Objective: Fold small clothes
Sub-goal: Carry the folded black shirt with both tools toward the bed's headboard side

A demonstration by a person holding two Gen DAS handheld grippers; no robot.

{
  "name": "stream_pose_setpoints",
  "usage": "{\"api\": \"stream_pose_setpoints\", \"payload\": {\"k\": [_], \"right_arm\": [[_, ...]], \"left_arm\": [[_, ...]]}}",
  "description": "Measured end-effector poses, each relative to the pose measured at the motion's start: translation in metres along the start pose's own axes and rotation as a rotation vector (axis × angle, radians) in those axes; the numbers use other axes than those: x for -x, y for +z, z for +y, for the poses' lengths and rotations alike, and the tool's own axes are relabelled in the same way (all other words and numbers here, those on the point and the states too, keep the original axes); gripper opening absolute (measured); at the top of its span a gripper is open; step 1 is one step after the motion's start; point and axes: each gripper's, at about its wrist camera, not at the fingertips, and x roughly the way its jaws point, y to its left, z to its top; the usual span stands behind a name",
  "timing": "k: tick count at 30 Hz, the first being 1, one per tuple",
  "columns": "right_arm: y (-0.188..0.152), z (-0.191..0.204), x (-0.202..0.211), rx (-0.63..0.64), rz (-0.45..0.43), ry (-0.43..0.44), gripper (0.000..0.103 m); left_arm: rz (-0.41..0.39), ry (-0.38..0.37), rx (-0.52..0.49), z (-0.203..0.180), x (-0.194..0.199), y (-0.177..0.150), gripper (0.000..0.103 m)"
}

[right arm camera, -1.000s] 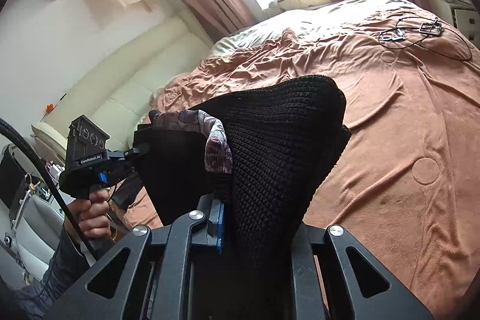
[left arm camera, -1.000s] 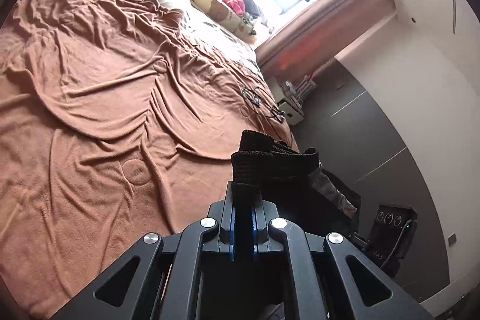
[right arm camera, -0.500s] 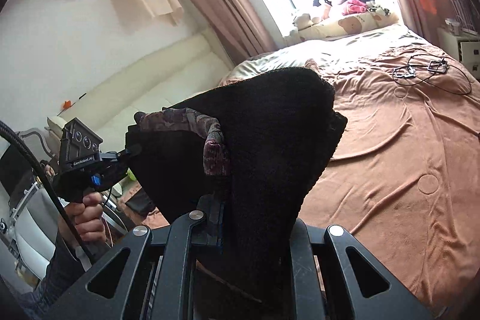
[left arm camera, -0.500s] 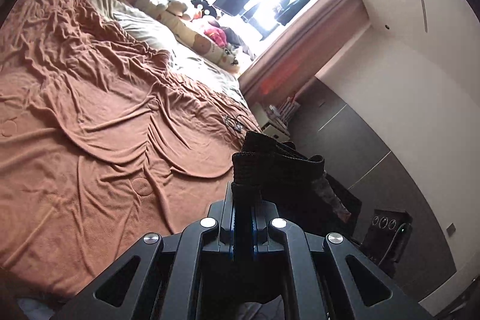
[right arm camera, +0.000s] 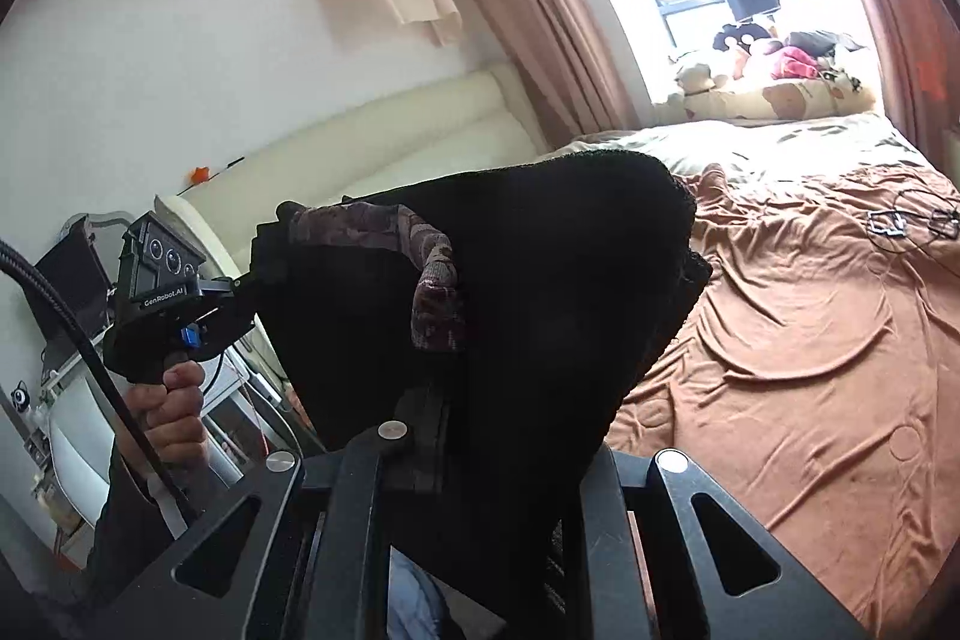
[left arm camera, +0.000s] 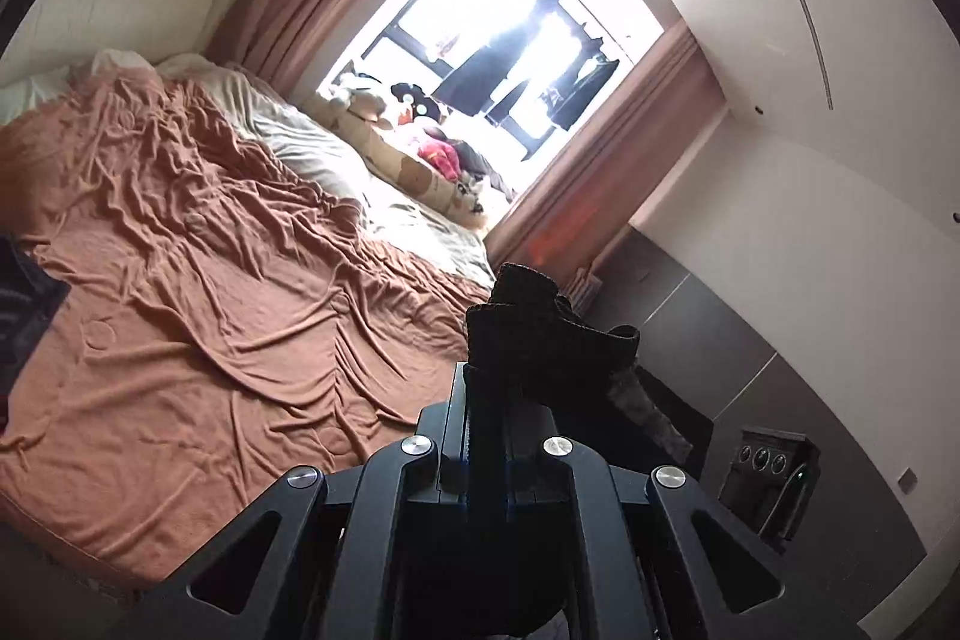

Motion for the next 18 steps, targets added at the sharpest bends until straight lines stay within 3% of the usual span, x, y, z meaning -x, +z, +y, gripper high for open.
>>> {"api": "stream_pose_setpoints", "payload": {"k": [18], "right_arm": [[0.018,0.015,-0.126,0.117,0.095,0.111,0.011]], "left_arm": [[-0.163,0.135,0.118,0.127,0.071,0.030,0.007]]}}
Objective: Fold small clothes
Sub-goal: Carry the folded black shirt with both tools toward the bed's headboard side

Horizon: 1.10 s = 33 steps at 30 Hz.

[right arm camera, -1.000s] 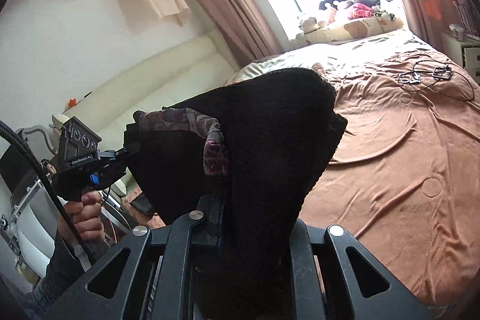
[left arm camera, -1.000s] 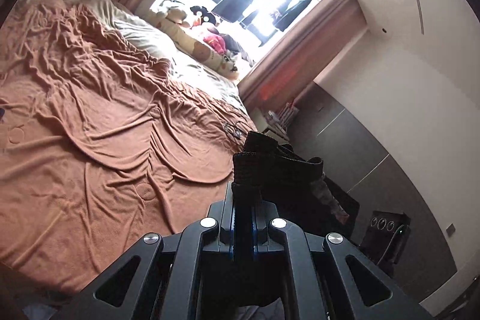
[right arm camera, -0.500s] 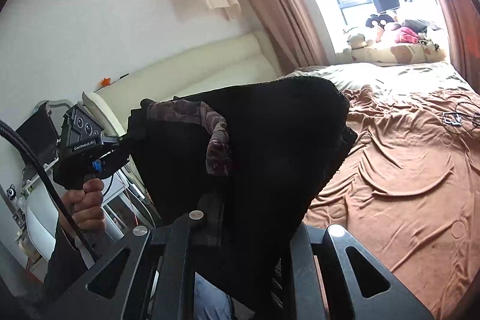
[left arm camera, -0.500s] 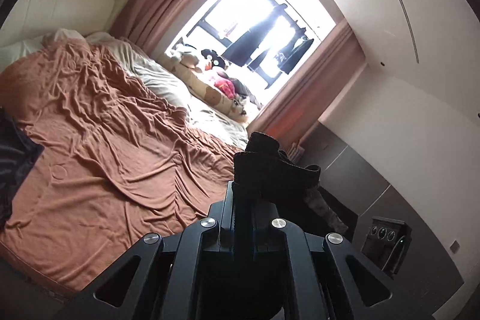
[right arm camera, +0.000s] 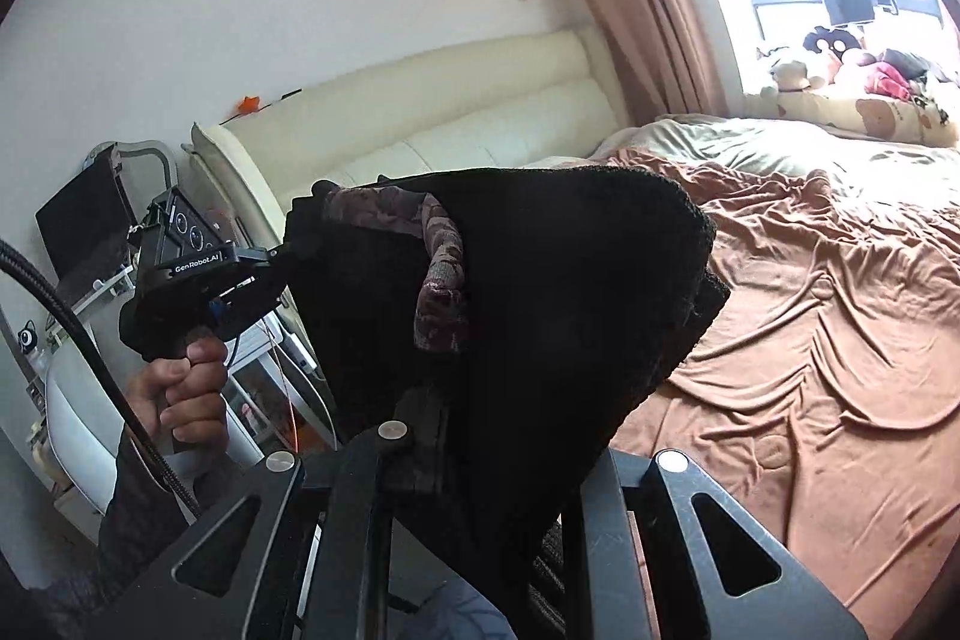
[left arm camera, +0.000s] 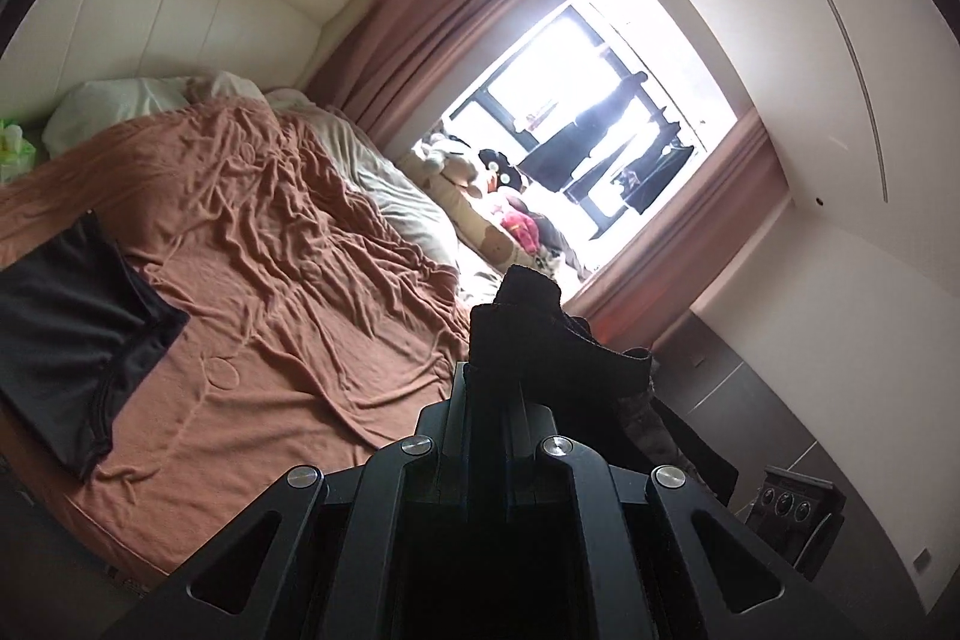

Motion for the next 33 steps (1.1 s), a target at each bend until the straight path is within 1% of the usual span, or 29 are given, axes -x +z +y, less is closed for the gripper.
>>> {"api": "stream_pose_setpoints", "payload": {"k": [5,9,14,16,17,19,21,24,26,30,33], "right_arm": [[0.007,-0.003,-0.043,0.030,0.030,0.035,0.011],[0.015,-0.004,-0.078,0.061,0.071,0.057,0.011],[0.027,-0.004,-0.122,0.056,0.121,0.082,0.011],[0.031,-0.002,-0.136,0.045,0.139,0.099,0.011],[0.035,0.000,-0.144,0.046,0.142,0.107,0.011],[0.043,0.006,-0.159,0.048,0.148,0.122,0.011],[0.050,0.013,-0.172,0.051,0.144,0.127,0.011],[0.059,0.023,-0.191,0.049,0.127,0.140,0.011],[0.067,0.032,-0.205,0.036,0.120,0.162,0.011],[0.069,0.051,-0.226,0.039,0.109,0.197,0.011],[0.071,0.069,-0.242,0.049,0.112,0.226,0.011]], "left_arm": [[-0.034,0.037,0.035,0.038,0.004,0.011,0.007],[-0.048,0.056,0.064,0.067,0.002,0.023,0.007],[-0.057,0.095,0.090,0.104,0.005,0.042,0.007],[-0.052,0.081,0.092,0.117,0.008,0.051,0.007],[-0.049,0.094,0.085,0.121,0.009,0.057,0.007],[-0.047,0.144,0.053,0.127,0.015,0.071,0.007],[-0.052,0.166,0.033,0.133,0.024,0.086,0.007],[-0.068,0.191,-0.031,0.137,0.038,0.109,0.007],[-0.074,0.239,-0.057,0.139,0.046,0.125,0.007],[-0.091,0.334,-0.101,0.145,0.060,0.152,0.007],[-0.102,0.399,-0.109,0.153,0.068,0.168,0.007]]}}
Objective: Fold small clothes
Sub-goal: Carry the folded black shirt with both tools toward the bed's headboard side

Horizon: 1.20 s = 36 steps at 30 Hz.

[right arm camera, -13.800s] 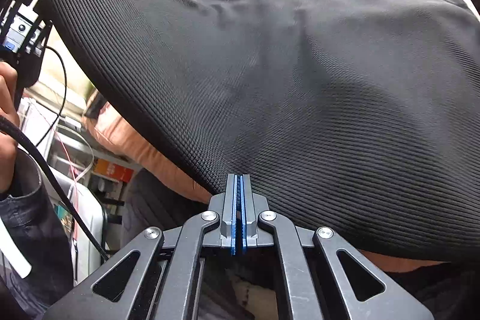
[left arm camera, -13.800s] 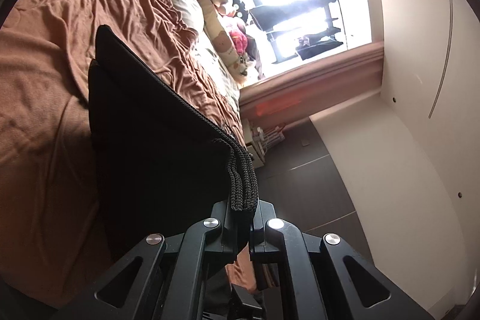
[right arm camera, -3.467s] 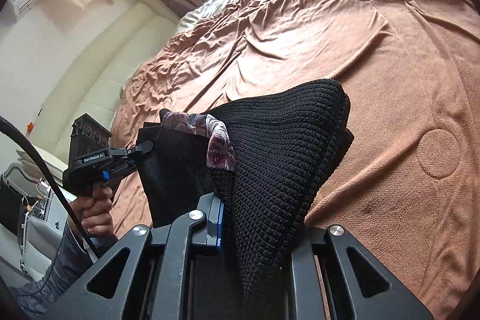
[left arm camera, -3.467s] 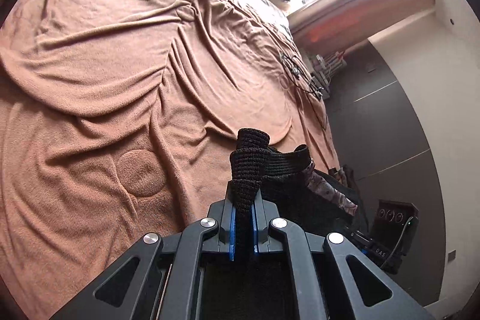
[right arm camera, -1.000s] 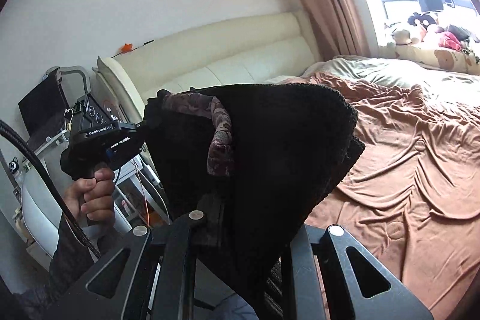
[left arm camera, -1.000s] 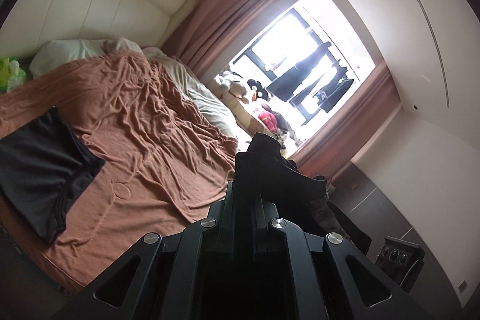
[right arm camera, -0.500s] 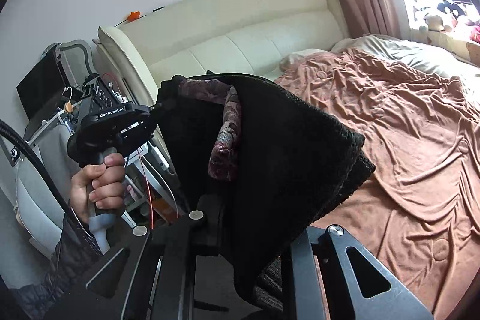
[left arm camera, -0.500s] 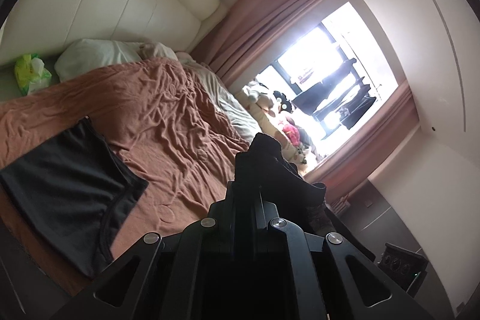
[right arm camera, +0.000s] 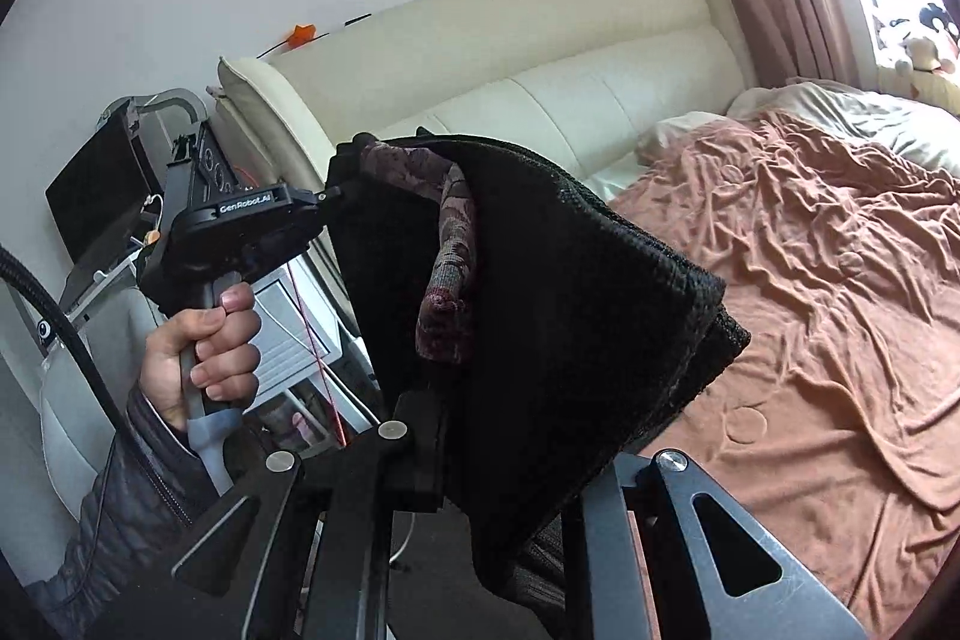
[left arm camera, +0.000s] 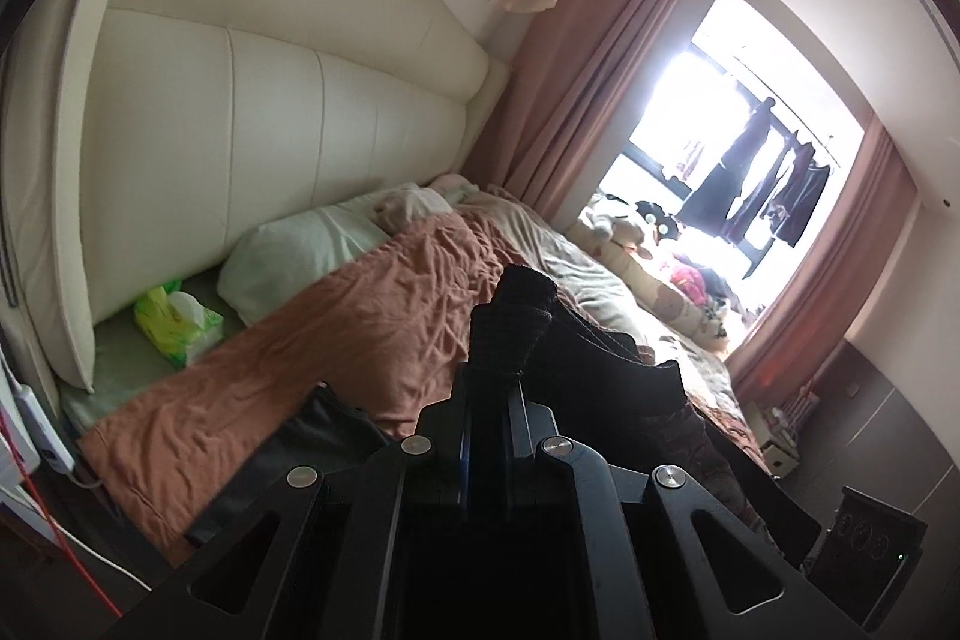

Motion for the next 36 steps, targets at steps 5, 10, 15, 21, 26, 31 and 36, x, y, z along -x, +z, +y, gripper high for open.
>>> {"api": "stream_pose_setpoints", "payload": {"k": [5,10,15,21,26,31,36], "right_arm": [[-0.005,0.018,-0.028,-0.030,-0.002,0.047,0.011],[-0.008,0.024,-0.059,-0.060,0.036,0.084,0.011],[-0.003,0.015,-0.098,-0.098,0.075,0.096,0.011],[-0.001,-0.012,-0.137,-0.094,0.127,0.073,0.011],[0.009,-0.035,-0.157,-0.085,0.142,0.048,0.011],[0.012,-0.061,-0.176,-0.079,0.159,0.023,0.011],[0.015,-0.081,-0.203,-0.027,0.199,-0.010,0.011]], "left_arm": [[0.002,0.098,-0.003,0.022,-0.002,0.017,0.007],[0.010,0.160,-0.004,0.040,-0.005,0.024,0.007],[0.032,0.203,0.013,0.061,-0.028,0.029,0.007],[0.097,0.237,0.033,0.084,-0.088,0.020,0.007],[0.131,0.236,0.019,0.085,-0.131,0.019,0.007],[0.176,0.266,-0.009,0.087,-0.174,0.017,0.007],[0.219,0.302,-0.014,0.101,-0.214,0.009,0.007]]}}
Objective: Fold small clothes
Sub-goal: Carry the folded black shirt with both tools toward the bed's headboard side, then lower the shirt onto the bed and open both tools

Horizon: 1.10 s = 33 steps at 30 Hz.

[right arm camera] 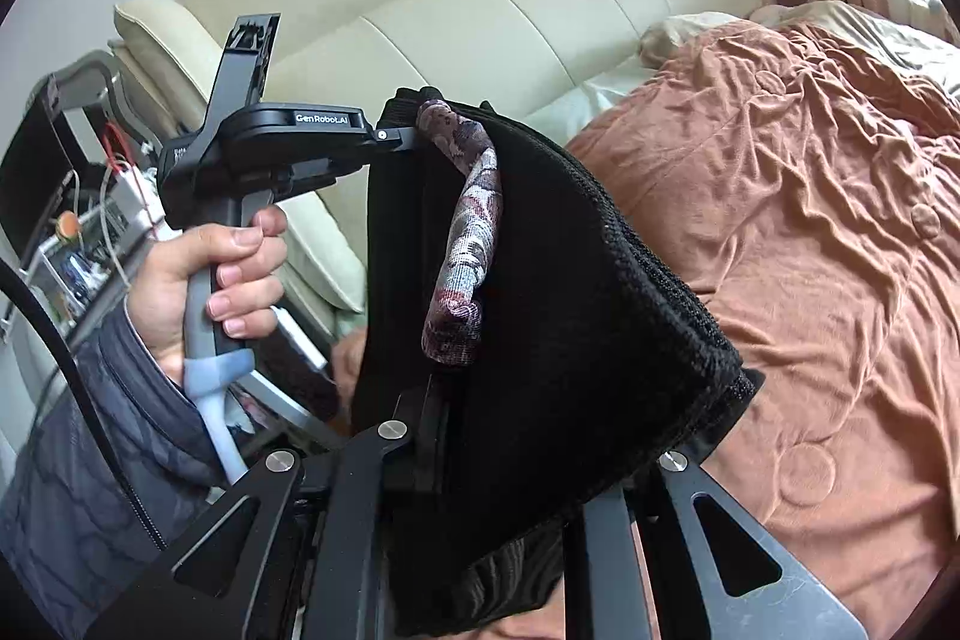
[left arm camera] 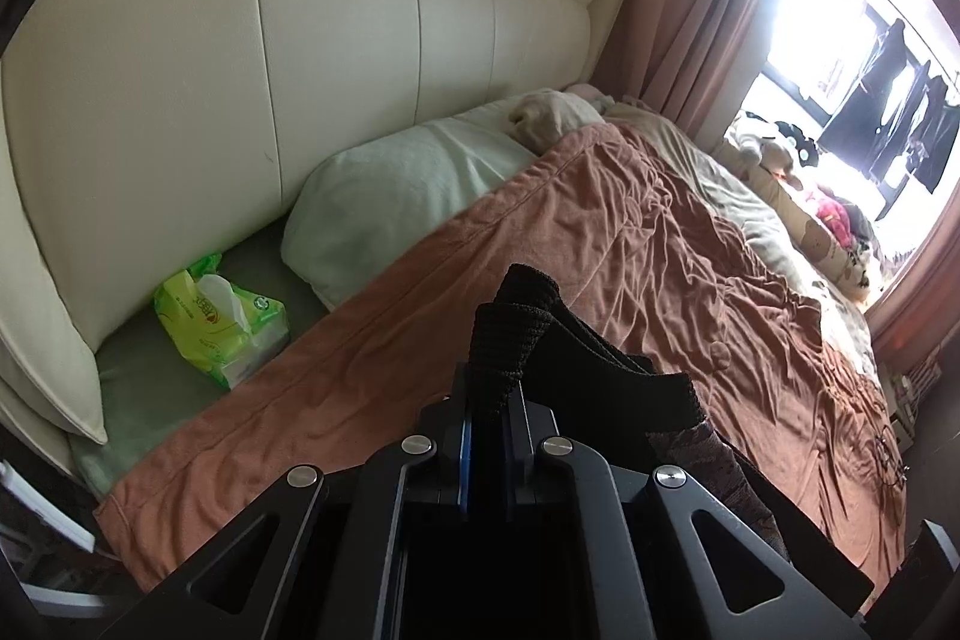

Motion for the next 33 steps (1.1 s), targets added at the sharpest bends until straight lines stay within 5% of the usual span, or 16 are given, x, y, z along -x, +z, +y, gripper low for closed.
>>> {"api": "stream_pose_setpoints", "payload": {"k": [14,17,19,33], "right_arm": [[0.010,-0.075,-0.084,-0.069,0.109,-0.071,0.014],[0.000,-0.100,-0.105,-0.121,0.171,-0.166,0.038],[-0.008,-0.115,-0.112,-0.162,0.191,-0.198,0.062],[-0.037,-0.136,-0.095,-0.277,0.202,-0.225,0.062]], "left_arm": [[0.137,0.047,-0.006,0.005,-0.118,-0.013,0.009],[0.160,0.097,-0.003,0.009,-0.132,-0.023,0.027],[0.150,0.142,-0.001,0.016,-0.133,-0.029,0.034],[0.202,0.277,0.111,0.095,-0.080,-0.070,0.039]]}}
